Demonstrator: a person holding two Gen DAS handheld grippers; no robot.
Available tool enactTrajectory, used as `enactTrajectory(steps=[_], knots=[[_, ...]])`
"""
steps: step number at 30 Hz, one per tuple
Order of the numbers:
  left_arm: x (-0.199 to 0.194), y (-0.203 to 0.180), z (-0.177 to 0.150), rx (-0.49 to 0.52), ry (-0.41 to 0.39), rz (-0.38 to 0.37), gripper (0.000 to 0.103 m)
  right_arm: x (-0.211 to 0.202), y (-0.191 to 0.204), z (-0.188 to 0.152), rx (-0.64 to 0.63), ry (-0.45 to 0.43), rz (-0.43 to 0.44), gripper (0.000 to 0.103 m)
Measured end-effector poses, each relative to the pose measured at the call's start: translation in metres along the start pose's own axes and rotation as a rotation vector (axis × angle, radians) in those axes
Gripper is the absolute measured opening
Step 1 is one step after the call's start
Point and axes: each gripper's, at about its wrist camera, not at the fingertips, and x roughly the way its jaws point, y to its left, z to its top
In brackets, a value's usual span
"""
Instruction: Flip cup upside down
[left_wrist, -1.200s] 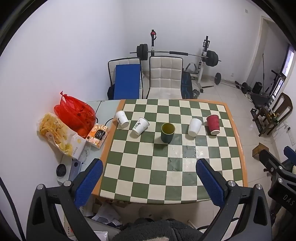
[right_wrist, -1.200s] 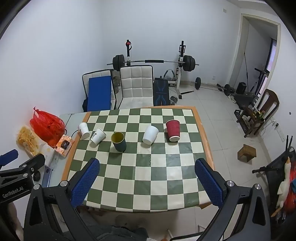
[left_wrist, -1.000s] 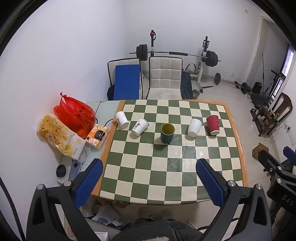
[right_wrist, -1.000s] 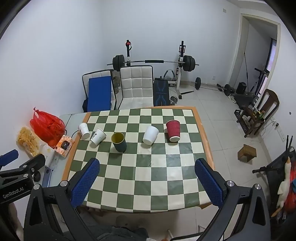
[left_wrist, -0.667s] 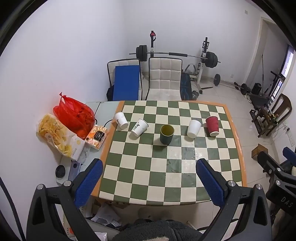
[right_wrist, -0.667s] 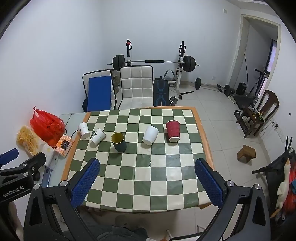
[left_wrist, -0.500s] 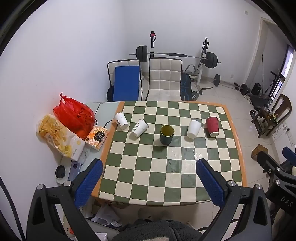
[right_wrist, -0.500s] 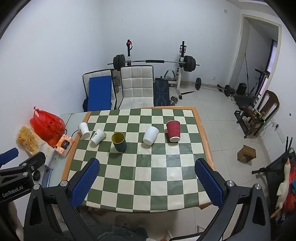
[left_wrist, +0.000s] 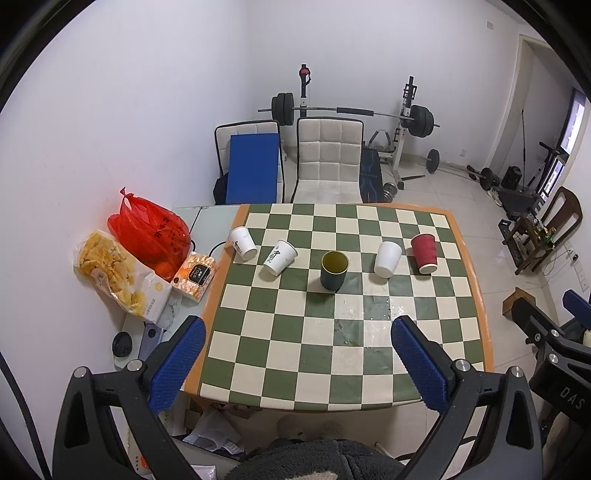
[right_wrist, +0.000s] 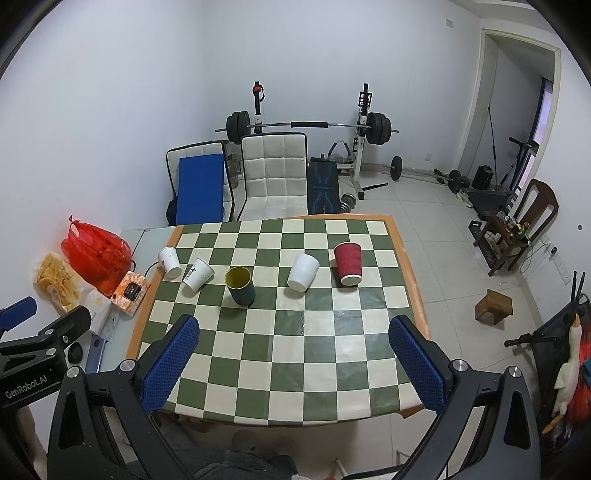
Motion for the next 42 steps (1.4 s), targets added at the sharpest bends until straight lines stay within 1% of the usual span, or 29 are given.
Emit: enactTrajectory(steps=[4, 7, 14, 18, 19, 21, 29, 31, 35, 37, 42], knots=[[0.000, 0.000, 0.000, -0.003, -0.004, 0.002, 0.103, -0.001, 0.000, -0.001, 0.000, -0.002, -0.001, 0.103], [-0.005, 0.001, 0.012, -0.008, -0.009, 0.002, 0.103, -0.002, -0.001, -0.001, 0.000, -0.002, 0.000, 0.103], [-0.005, 0.002, 0.015, -0.006, -0.011, -0.001, 0.103, -0.003, -0.001, -0.002, 0.001, -0.004, 0.000, 0.103], [-0.009, 0.007, 0.010, -0.004, -0.019, -0.002, 0.103, -0.004, -0.001, -0.003, 0.000, -0.004, -0.001, 0.103], [-0.009, 0.007, 0.010, -0.005, -0.019, -0.002, 0.103, -0.003, 0.004, 0.006, 0.001, -0.002, 0.001, 0.103], [-0.009, 0.007, 0.010, -0.007, -0.020, 0.000, 0.103, -0.002, 0.007, 0.009, 0.002, 0.000, 0.001, 0.103], [-0.009, 0.008, 0.009, -0.004, -0.023, -0.002, 0.103, -0.002, 0.006, 0.004, 0.001, -0.004, 0.002, 0.103], [-0.009, 0.008, 0.010, -0.006, -0.023, -0.003, 0.103, -0.005, 0.007, 0.015, 0.001, -0.003, 0.004, 0.103], [-0.009, 0.008, 0.009, -0.004, -0.023, -0.003, 0.103, -0.006, 0.007, 0.014, 0.002, -0.006, 0.001, 0.103], [-0.009, 0.007, 0.008, -0.005, -0.024, -0.002, 0.103, -0.007, 0.010, 0.021, 0.002, -0.007, 0.002, 0.103], [-0.010, 0.007, 0.009, -0.005, -0.028, -0.002, 0.103, -0.006, 0.009, 0.022, 0.002, -0.008, 0.001, 0.103]])
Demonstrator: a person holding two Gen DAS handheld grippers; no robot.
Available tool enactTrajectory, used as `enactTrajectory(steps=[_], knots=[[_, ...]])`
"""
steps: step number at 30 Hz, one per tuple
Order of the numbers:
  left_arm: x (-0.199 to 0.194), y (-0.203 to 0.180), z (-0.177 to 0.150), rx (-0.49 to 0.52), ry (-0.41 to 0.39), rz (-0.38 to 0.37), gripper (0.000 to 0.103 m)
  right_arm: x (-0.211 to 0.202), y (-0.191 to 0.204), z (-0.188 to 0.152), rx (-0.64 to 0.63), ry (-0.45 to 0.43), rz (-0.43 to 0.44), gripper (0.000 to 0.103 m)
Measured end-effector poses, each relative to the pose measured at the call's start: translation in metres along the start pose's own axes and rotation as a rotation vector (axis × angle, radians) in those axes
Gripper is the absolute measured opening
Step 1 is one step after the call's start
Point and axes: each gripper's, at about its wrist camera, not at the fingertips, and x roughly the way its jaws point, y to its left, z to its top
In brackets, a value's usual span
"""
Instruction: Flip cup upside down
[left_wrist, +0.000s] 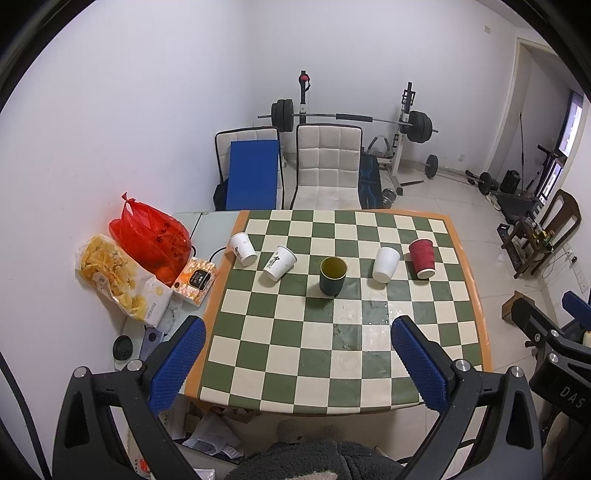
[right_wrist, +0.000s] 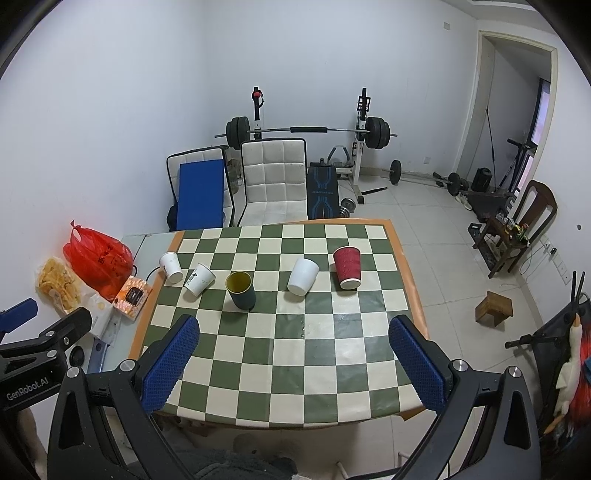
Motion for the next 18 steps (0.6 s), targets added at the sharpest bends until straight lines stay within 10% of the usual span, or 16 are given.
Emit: enactTrajectory(steps=[18], knots=[[-0.002, 0.000, 0.001, -0.003, -0.005, -0.001, 0.103, -0.018, 0.000, 0.025, 0.009, -0.010, 0.006, 0.103]])
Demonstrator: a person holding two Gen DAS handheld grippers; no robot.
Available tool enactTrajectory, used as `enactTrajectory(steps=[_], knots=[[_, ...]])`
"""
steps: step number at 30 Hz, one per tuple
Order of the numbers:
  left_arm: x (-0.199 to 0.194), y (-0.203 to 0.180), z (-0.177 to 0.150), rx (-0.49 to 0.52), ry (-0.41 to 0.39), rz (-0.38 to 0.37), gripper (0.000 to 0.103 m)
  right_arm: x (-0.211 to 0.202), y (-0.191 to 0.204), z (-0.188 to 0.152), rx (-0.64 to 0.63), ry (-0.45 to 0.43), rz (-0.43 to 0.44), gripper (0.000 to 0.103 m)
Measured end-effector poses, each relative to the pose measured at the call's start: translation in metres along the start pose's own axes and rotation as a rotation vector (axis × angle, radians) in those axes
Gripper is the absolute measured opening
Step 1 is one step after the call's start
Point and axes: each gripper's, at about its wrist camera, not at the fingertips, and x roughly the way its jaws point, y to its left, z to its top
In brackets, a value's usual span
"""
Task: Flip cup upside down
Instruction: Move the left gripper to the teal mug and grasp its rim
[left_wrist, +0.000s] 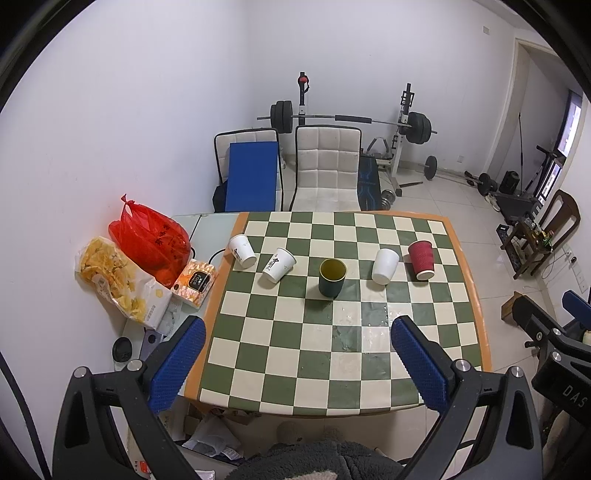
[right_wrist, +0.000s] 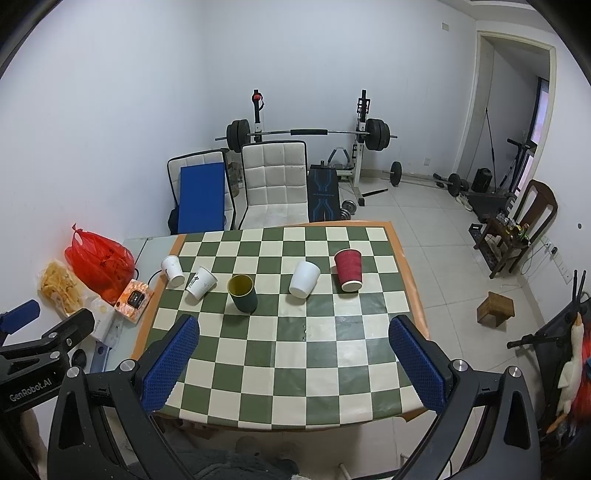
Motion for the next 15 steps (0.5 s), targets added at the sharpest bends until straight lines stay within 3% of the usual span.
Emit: enactTrajectory(steps=[6, 10, 15], knots=[[0.021, -0.002, 0.006, -0.036, -0.051, 0.043, 0.103, 0.023, -0.009, 0.005, 0.066, 0.010, 0.019, 0.103], [0.073, -0.007, 0.000, 0.000, -0.054, 0.144, 0.103, 0.077, -0.016, 0.010, 0.120, 0.063, 0.026, 0.103], [0.152, -0.019, -0.012, 0.059, 0.003, 0.202, 0.103, 0.169, -0.020, 0.000, 0.150, 0.162, 0.039, 0.103]])
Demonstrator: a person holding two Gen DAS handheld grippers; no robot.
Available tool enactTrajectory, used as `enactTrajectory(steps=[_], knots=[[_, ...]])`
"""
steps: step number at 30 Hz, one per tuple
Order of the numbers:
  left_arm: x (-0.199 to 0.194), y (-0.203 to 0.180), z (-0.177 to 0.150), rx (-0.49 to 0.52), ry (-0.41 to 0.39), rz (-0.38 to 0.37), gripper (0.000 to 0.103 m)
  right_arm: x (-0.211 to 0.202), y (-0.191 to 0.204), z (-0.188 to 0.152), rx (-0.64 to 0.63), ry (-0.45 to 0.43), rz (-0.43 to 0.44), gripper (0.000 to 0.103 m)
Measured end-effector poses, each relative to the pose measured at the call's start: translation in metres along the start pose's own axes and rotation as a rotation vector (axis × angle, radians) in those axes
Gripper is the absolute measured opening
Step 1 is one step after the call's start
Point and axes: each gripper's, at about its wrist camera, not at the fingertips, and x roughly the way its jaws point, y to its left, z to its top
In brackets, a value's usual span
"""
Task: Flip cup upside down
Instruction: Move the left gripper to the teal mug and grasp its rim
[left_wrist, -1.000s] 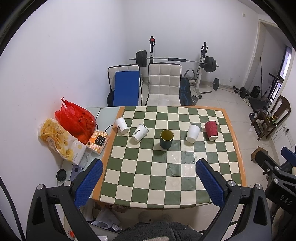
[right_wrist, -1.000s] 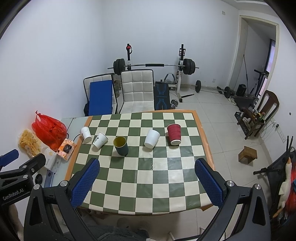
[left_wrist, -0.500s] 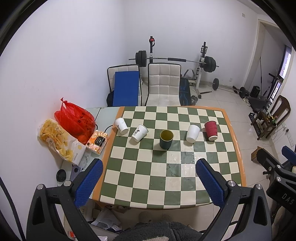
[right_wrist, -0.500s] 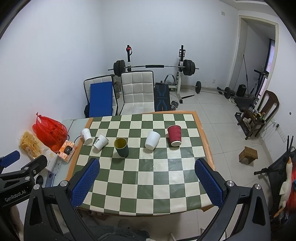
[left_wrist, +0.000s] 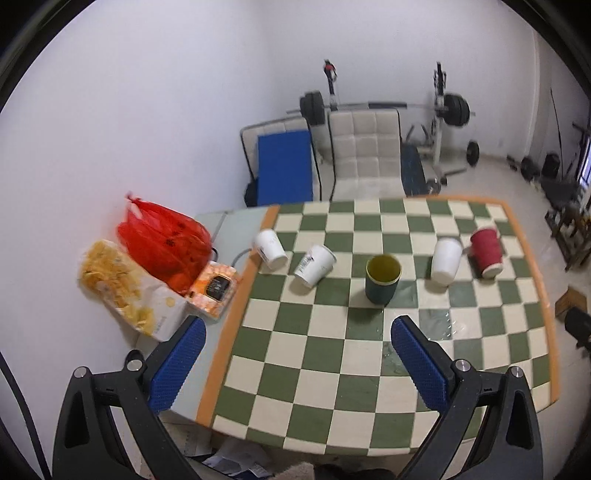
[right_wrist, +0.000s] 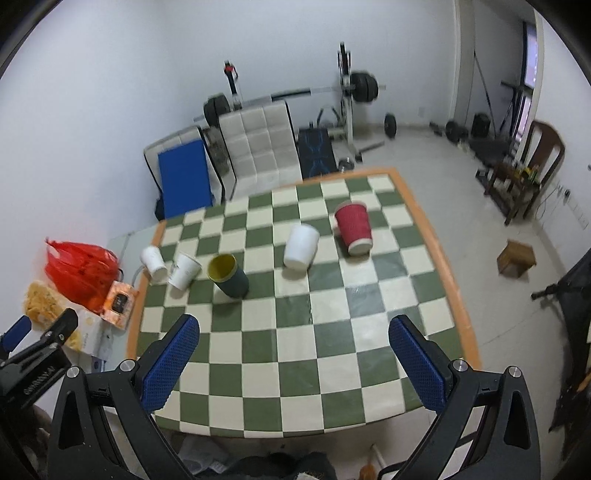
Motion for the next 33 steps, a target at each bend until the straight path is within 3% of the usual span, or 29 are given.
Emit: enactTrajectory(steps=[6, 12, 15, 24, 33], knots=[[0.086, -0.029, -0.008, 0.030, 0.100, -0.049, 0.103, 0.109, 0.000, 0.008, -0.017, 0.084, -0.009, 0.103], [0.165, -0.055, 0.000, 0.050, 0.150, -0.137, 0.103, 0.234, -0.004, -0.001, 0.011, 0.175, -0.012, 0.103], [0.199, -0.069, 0.004, 0.086, 0.145, -0.168, 0.103, 0.274, -0.017, -0.010, 0.028, 0.209, -0.019, 0.103], [0.267, -0.099, 0.007, 0.185, 0.093, -0.243, 0.103, 0.328, -0.026, -0.012, 0.033, 0.297, -0.057, 0.103], [0.293, -0.114, 0.004, 0.243, 0.008, -0.305, 0.103, 0.366, -0.038, -0.011, 0.029, 0.318, -0.123, 0.103]])
